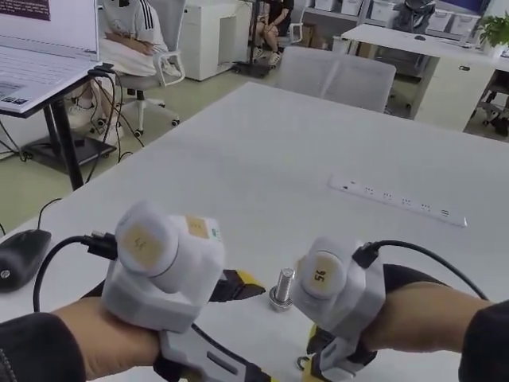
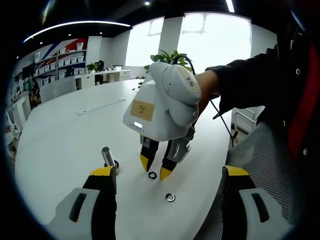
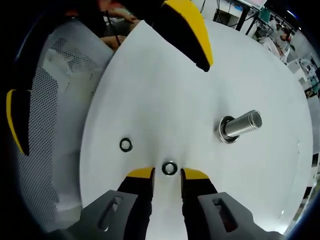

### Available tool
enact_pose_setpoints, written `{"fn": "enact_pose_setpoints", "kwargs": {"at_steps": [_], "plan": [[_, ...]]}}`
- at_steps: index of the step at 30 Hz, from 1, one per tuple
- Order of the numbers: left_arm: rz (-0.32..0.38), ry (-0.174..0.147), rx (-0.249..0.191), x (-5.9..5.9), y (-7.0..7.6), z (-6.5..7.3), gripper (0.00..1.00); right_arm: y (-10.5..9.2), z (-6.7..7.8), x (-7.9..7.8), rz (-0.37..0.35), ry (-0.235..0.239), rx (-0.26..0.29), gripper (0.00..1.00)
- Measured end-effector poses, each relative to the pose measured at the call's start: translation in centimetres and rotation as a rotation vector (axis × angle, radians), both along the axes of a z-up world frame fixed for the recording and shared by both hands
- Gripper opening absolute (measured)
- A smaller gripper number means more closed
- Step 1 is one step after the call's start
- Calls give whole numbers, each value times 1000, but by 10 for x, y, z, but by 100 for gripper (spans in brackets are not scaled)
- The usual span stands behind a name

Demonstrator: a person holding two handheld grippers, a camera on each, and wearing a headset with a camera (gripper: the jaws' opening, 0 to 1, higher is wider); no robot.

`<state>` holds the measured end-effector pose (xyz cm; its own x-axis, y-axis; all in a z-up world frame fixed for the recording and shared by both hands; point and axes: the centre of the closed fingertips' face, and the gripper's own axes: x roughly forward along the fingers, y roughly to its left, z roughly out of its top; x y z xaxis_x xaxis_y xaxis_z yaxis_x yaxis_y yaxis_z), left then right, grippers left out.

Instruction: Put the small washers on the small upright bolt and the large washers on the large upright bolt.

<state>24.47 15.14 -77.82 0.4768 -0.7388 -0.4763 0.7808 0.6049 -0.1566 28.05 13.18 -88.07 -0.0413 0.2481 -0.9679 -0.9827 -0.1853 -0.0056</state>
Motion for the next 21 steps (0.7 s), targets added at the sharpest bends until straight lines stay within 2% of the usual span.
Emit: {"fn": "enact_pose_setpoints", "kwargs": {"at_steps": [21], "plan": [[8, -5, -2, 1, 2, 1, 87, 3, 0, 1, 19, -13, 3, 16]]}}
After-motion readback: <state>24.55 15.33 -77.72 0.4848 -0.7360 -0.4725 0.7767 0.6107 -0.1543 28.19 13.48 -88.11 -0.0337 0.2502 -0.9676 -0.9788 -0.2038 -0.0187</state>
